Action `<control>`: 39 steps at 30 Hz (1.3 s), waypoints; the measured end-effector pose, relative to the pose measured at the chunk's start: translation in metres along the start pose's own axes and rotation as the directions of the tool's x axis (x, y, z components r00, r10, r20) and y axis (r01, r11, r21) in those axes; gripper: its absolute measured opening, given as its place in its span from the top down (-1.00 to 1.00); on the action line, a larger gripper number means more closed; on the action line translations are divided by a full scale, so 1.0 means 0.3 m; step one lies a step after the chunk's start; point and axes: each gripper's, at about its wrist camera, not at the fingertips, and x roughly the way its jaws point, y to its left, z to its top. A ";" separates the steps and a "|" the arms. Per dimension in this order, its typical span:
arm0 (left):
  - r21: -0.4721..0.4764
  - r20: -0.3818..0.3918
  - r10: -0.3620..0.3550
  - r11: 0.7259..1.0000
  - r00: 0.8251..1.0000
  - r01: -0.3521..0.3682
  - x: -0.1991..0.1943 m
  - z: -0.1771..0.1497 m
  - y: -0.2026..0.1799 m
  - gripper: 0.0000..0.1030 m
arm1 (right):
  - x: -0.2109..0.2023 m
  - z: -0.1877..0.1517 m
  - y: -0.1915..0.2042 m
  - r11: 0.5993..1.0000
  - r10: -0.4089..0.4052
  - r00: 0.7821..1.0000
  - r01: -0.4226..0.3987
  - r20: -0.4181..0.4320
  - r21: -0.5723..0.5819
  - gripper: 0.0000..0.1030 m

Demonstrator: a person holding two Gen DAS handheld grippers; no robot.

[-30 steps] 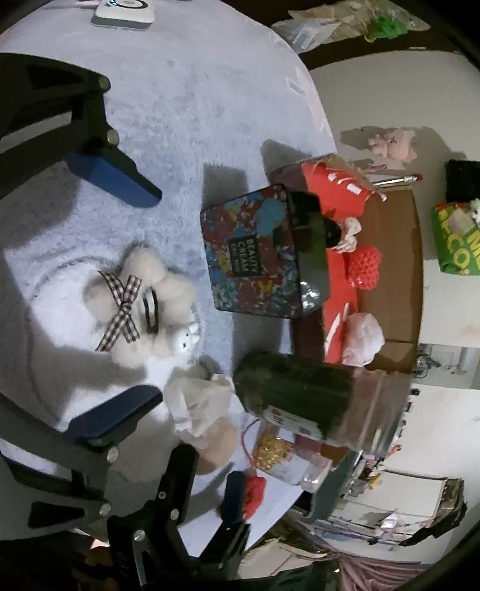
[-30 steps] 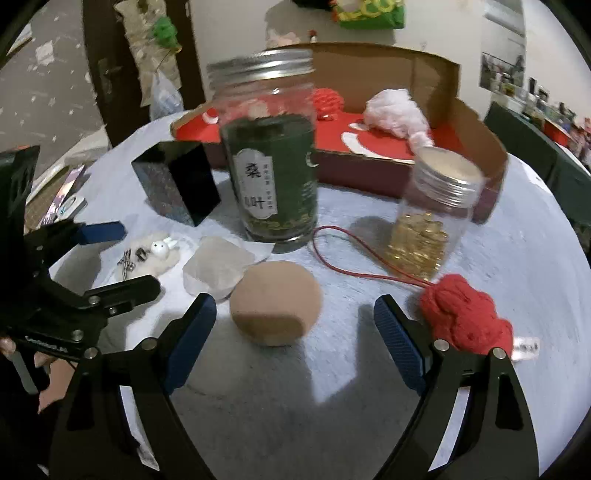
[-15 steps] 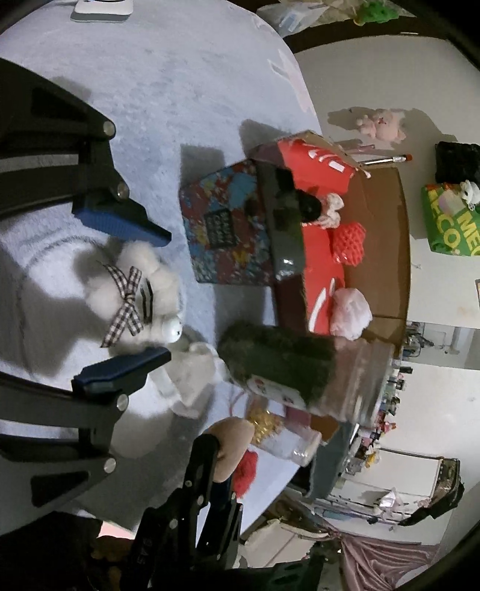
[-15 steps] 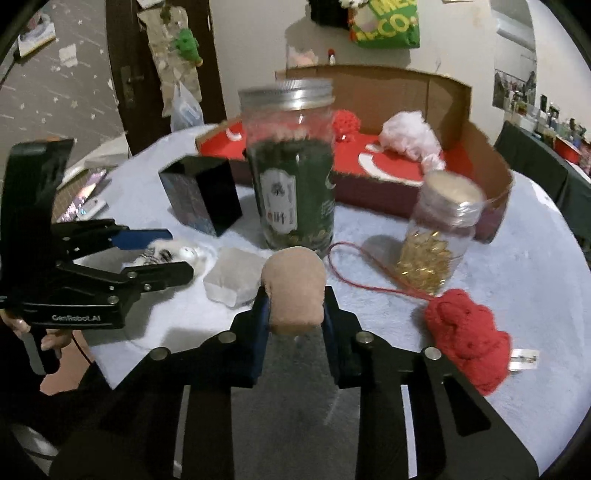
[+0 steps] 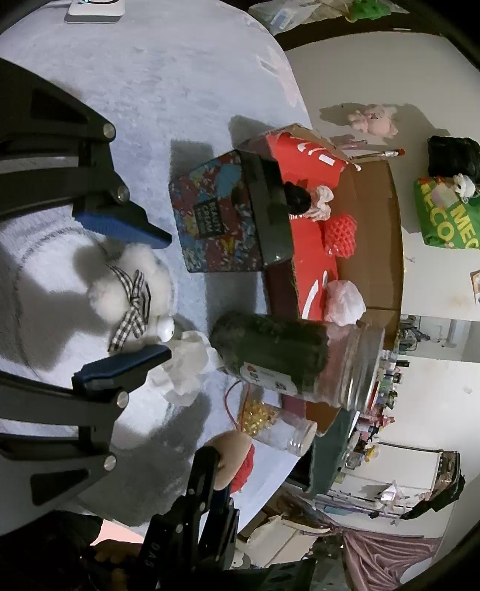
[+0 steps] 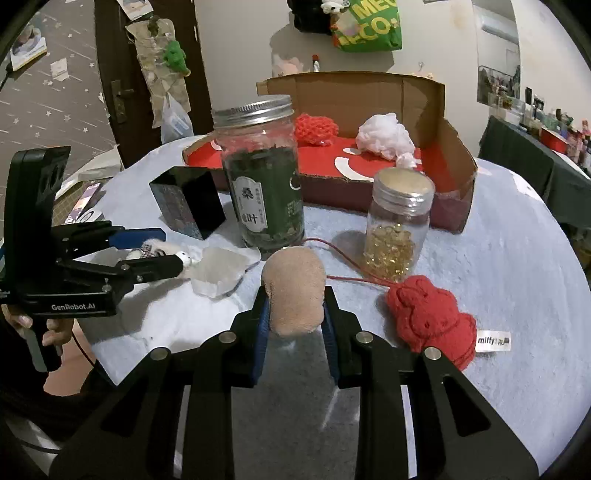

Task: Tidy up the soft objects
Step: 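Carry the plush bear and tan sponge into the box and lower them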

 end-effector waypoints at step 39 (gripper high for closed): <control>0.042 0.183 0.007 0.999 0.983 -0.015 -0.111 0.276 0.092 -0.09 | -0.111 0.252 -0.141 0.996 -0.076 0.991 0.080 0.110 -0.032 0.51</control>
